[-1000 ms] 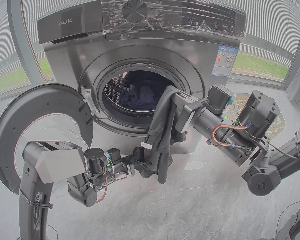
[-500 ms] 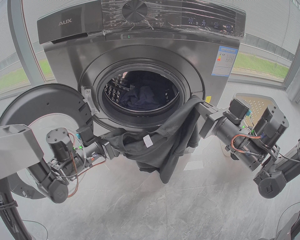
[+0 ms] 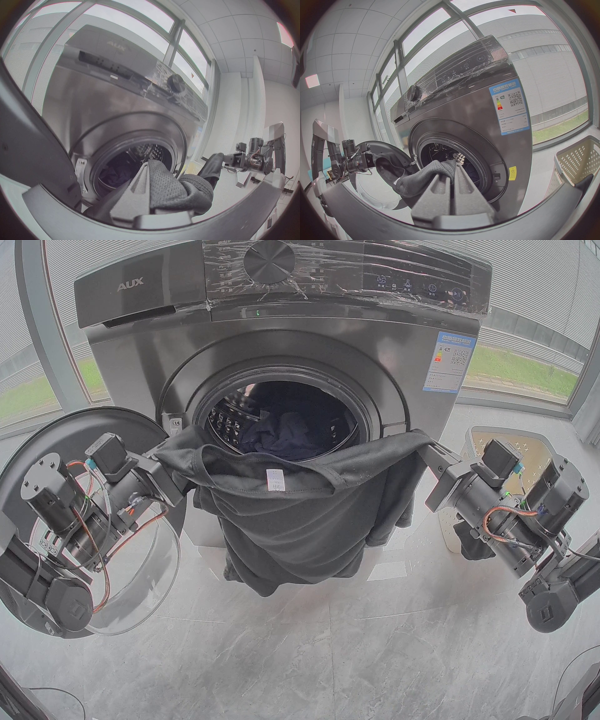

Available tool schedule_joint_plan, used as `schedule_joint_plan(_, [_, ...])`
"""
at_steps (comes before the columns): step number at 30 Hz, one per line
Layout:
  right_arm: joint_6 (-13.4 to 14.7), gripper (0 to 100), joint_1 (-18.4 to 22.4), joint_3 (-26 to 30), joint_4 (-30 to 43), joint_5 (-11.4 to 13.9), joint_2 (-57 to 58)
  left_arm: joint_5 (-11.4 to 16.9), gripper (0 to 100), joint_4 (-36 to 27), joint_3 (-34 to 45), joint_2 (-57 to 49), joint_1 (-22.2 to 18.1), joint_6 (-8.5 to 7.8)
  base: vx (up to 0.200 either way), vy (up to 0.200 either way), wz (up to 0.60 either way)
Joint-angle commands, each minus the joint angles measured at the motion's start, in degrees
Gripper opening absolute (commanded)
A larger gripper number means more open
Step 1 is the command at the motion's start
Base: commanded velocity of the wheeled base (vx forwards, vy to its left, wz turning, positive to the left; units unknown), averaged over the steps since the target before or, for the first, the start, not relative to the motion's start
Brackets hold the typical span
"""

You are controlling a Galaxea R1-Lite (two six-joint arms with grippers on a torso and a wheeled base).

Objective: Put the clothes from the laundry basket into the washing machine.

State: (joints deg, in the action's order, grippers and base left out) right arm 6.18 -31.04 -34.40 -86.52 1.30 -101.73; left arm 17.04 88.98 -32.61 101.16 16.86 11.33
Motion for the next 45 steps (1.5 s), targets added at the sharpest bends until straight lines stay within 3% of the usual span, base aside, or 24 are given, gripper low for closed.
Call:
schedule_joint_plan(1, [0.3, 0, 0.6, -0.3, -0.1, -0.2, -0.1, -0.2, 0, 0.3, -1.7, -1.5, -0.1, 0.45, 0.0, 0.0, 0.0])
schedule_joint_plan(8, [0.6, 0, 0.2, -2.2, -0.1, -1.1, -0.6, -0.2, 0, 0.3, -1.8, -3.2, 0.6, 0.72, 0.0, 0.0, 0.0])
schedule_joint_plan(11, [1.2, 0, 0.8, -3.8, 0.0, -2.8, -0.3, -0.3, 0, 0.3, -1.9, -3.4, 0.5, 0.72, 0.0, 0.0, 0.0])
schedule_joint_plan(27, [1.3, 0, 5.1, -4.8, 0.4, -2.7, 0.2, -0.5, 0, 0.2, -4.2, -3.5, -1.0, 0.8, 0.0, 0.0, 0.0])
schedule_joint_plan(41, [1.3, 0, 6.3, -5.4, 0.7, -2.9, 0.6, -0.3, 0, 0.2, -4.2, -3.4, -2.6, 0.98, 0.0, 0.0, 0.0])
schedule_joint_plan(45, [1.3, 0, 6.5, -5.9, 0.8, -2.9, 0.7, -0.3, 0, 0.2, -4.2, -3.4, -3.5, 2.03, 0.0, 0.0, 0.0])
